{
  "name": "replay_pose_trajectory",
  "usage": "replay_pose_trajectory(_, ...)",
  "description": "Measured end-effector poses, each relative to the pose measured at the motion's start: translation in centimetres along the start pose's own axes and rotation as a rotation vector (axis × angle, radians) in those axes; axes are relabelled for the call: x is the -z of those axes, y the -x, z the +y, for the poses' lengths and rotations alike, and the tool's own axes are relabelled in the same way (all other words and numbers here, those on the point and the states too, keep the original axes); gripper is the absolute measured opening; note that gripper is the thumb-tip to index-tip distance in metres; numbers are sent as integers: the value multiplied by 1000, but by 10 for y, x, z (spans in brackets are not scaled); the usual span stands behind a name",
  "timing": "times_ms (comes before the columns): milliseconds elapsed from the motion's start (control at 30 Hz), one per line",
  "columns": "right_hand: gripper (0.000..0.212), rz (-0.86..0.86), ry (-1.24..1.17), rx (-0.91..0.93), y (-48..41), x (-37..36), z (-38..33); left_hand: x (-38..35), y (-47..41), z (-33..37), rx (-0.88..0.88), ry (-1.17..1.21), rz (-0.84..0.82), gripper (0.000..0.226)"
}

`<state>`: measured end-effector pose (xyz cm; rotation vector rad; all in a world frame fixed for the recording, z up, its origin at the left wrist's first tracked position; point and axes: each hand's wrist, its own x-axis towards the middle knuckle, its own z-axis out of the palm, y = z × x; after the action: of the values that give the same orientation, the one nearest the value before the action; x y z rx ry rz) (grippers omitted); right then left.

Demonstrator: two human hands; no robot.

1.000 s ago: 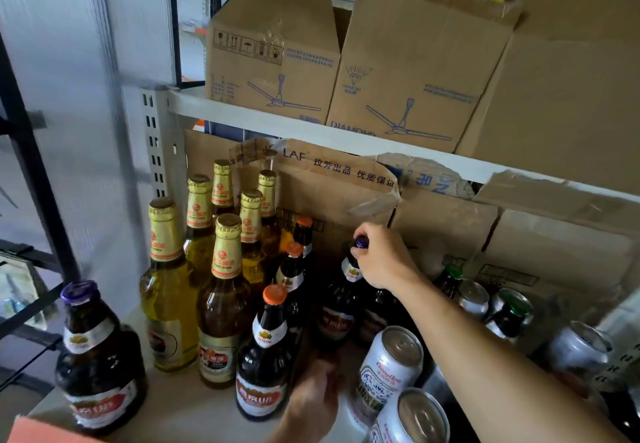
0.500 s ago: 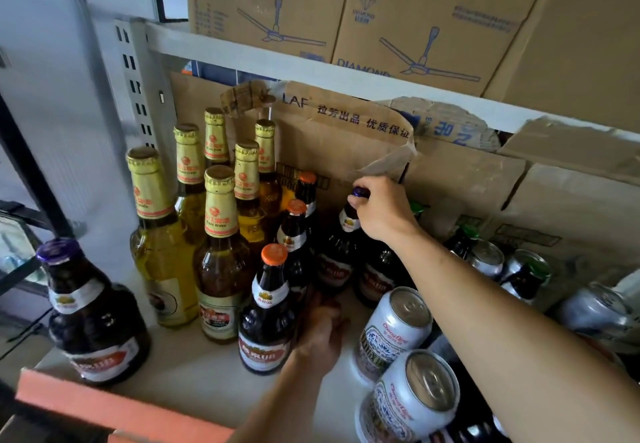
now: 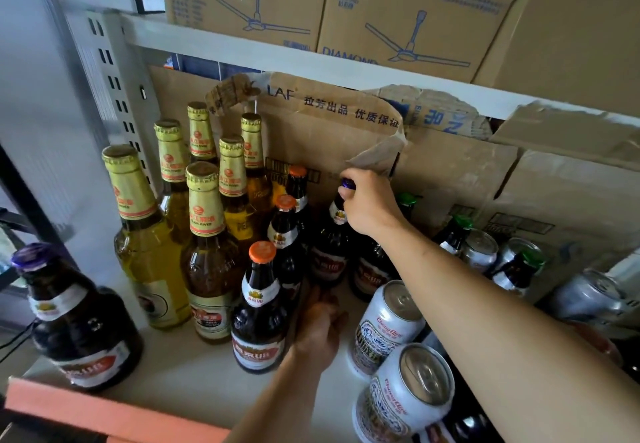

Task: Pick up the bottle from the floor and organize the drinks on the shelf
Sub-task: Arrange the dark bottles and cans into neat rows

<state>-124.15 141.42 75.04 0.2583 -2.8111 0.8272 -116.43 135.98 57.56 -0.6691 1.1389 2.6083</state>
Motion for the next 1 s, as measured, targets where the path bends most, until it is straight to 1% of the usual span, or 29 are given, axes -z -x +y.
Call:
replay_pose_trajectory(67, 26, -38, -2, 7, 2, 2, -1, -2, 5, 6, -11, -73, 19, 59)
replay_pose_trajectory(167, 47, -96, -34, -49, 7, 9, -2, -2, 24, 9, -45, -200, 31, 55)
replay_pose_trajectory(200, 52, -88, -42, -73, 10, 12, -2, 0, 32, 8, -31, -205, 16, 50)
replay_pose_trajectory(267, 54, -41, -79, -99, 19, 18, -5, 6, 51, 7, 14, -193, -33, 37)
replay_pose_trajectory(367, 47, 39, -165, -111, 37, 26, -14, 13, 72, 12, 11, -280, -79, 25)
replay_pose_trajectory(500, 35, 69, -273, -86, 64, 36, -24, 18, 96, 26, -130, -389, -76, 21)
replay_pose_trajectory(600, 27, 82, -362, -57, 86, 41, -31, 27, 118, 33, -177, -450, -125, 15)
replay_pose_trajectory(733, 16, 62, -513, -11, 111, 40, -47, 56, 144, 42, -180, -471, -198, 7)
replay_pose_trajectory(867, 14, 29, -624, 67, 130, 34, -79, 92, 164, 65, -204, -426, -171, 11)
replay_pose_trajectory(967, 14, -52, -669, 124, 140, 20, -107, 120, 178, 87, -202, -386, -122, 7)
replay_pose_trajectory(1000, 13, -85, -671, 130, 142, 13, -116, 130, 182, 93, -204, -373, -94, 12)
